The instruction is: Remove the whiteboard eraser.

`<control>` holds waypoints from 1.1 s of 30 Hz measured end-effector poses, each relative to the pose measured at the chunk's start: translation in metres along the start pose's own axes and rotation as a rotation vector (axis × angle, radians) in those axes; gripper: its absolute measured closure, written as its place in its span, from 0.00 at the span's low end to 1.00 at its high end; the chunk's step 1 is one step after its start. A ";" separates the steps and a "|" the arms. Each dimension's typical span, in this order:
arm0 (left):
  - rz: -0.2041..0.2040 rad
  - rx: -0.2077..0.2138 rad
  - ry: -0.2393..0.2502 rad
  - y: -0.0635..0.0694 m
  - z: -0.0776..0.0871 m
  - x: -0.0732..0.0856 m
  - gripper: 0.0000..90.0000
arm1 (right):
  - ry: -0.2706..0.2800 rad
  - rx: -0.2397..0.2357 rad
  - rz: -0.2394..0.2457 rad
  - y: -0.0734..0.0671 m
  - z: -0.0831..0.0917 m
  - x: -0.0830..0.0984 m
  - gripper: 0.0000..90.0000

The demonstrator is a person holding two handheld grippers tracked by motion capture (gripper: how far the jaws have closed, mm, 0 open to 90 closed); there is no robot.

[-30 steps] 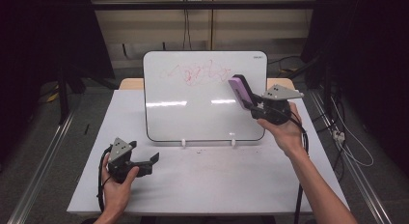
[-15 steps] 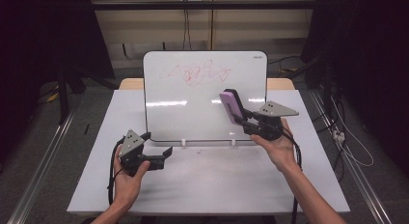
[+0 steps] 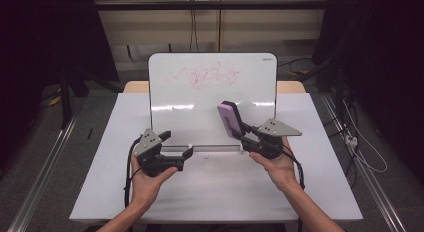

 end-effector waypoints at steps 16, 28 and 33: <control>0.067 0.031 0.088 0.030 -0.028 -0.022 0.05 | 0.005 -0.054 -0.021 -0.016 -0.012 0.017 0.72; 0.124 0.058 0.132 0.047 -0.043 -0.036 0.15 | 0.017 -0.086 -0.048 -0.022 -0.018 0.021 0.72; 0.172 0.088 0.126 0.052 -0.045 -0.032 0.23 | 0.025 -0.095 -0.064 -0.025 -0.022 0.022 0.72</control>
Point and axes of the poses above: each handheld gripper's, and its own axes: z roughly backward along the jaws, x roughly out of its underside, y roughly to its right, the point moved 6 cm from there along -z, roughly forward along the jaws, and after that the axes turned 13 degrees about -x, right-handed, at the moved point
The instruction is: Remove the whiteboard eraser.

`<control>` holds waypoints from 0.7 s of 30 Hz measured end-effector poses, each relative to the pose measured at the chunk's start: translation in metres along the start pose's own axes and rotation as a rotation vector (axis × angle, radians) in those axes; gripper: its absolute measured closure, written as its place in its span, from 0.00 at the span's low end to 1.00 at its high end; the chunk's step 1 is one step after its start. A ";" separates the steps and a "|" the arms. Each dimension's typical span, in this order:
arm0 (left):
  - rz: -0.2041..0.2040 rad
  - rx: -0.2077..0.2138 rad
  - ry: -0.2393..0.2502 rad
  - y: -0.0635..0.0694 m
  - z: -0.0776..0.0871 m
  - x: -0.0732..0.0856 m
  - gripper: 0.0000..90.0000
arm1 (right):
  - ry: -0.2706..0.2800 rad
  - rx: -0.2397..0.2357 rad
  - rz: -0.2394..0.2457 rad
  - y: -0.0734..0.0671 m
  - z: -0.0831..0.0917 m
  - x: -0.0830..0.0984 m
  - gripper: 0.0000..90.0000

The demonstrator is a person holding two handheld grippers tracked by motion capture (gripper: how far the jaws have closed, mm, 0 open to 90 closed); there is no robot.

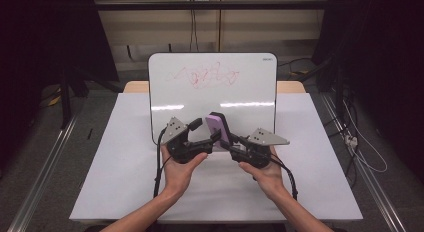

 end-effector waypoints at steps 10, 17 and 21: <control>0.101 0.020 -0.011 0.000 -0.003 0.011 0.38 | 0.022 -0.004 -0.011 -0.006 -0.007 0.001 0.72; 0.114 0.007 -0.002 0.000 -0.003 0.011 0.44 | 0.031 0.008 -0.021 -0.007 -0.010 0.003 0.72; 0.113 0.008 -0.010 0.000 -0.005 0.011 0.45 | 0.030 0.006 -0.037 -0.006 -0.011 0.002 0.71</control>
Point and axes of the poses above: each handheld gripper's, and its own axes: z roughly backward along the jaws, x roughly out of its underside, y roughly to its right, the point moved 6 cm from there along -z, roughly forward along the jaws, and after that the axes turned 13 degrees about -x, right-handed, at the moved point
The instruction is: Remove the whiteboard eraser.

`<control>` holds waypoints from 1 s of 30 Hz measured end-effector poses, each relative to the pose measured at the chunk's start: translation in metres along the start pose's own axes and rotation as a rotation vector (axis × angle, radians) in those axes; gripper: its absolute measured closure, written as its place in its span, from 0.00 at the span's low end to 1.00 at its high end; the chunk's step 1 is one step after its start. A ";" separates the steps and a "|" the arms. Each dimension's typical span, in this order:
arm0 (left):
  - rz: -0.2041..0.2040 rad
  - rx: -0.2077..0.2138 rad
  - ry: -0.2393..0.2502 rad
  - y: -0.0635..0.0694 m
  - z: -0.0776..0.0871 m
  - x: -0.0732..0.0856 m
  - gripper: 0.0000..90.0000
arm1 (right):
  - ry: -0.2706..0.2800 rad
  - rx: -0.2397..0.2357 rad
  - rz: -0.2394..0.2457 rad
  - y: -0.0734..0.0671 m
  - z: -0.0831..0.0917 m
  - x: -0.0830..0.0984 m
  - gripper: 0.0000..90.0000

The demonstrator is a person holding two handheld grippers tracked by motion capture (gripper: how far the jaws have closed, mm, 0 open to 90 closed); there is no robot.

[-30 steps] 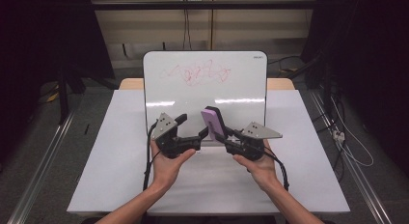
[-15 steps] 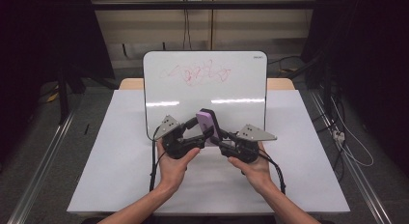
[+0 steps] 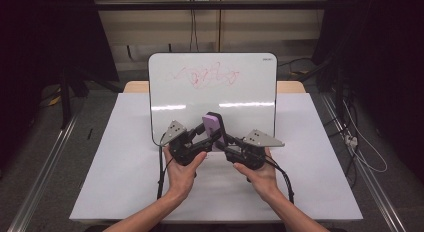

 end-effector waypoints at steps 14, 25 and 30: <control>-0.036 -0.025 -0.008 -0.013 0.003 -0.009 0.45 | -0.074 0.000 -0.021 0.003 0.005 0.004 0.24; -0.091 -0.070 -0.005 -0.031 0.013 -0.018 0.45 | -0.128 0.128 0.017 0.022 0.031 0.009 0.08; -0.165 -0.097 -0.038 -0.037 0.019 -0.021 0.45 | -0.109 0.167 0.015 0.028 0.048 0.008 0.04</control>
Point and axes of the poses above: each handheld gripper's, and its own axes: z roughly backward along the jaws, x roughly out of its underside, y roughly to its right, the point moved 6 cm from there along -z, roughly forward along the jaws, and after that the axes turned 13 degrees about -x, right-handed, at the moved point
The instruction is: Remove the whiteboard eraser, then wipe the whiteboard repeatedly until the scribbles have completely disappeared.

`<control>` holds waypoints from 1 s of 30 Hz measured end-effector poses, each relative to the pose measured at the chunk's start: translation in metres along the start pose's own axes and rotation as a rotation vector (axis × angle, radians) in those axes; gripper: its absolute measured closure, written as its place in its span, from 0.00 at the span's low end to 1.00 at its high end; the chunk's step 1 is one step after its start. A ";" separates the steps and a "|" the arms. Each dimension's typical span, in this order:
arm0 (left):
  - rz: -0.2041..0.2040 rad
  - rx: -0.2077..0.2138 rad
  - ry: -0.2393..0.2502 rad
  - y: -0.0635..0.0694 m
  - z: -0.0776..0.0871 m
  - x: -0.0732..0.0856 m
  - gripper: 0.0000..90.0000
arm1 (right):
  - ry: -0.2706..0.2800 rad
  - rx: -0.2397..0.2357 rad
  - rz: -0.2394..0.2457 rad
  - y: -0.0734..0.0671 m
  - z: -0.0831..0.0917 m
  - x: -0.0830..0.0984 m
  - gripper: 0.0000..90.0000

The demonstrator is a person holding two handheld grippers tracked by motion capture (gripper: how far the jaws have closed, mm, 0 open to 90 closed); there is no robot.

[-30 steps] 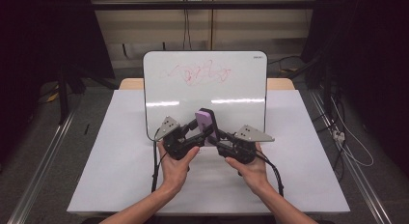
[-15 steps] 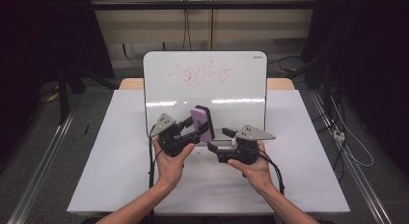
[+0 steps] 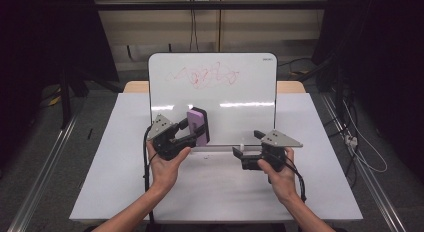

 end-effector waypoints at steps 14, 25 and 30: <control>-0.116 -0.101 -0.031 -0.027 0.021 -0.014 0.45 | -0.042 0.145 0.000 0.027 0.045 0.026 0.06; -0.167 -0.166 -0.043 -0.044 0.027 -0.021 0.46 | -0.044 0.209 -0.028 0.040 0.076 0.041 0.06; -0.224 -0.184 -0.044 -0.047 0.028 -0.026 0.46 | -0.029 0.235 -0.042 0.045 0.086 0.042 0.05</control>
Point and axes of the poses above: each handheld gripper's, and its own axes: z roughly backward along the jaws, x roughly out of its underside, y roughly to its right, the point moved 6 cm from there along -z, roughly forward along the jaws, and after that the axes turned 13 degrees about -x, right-handed, at the moved point
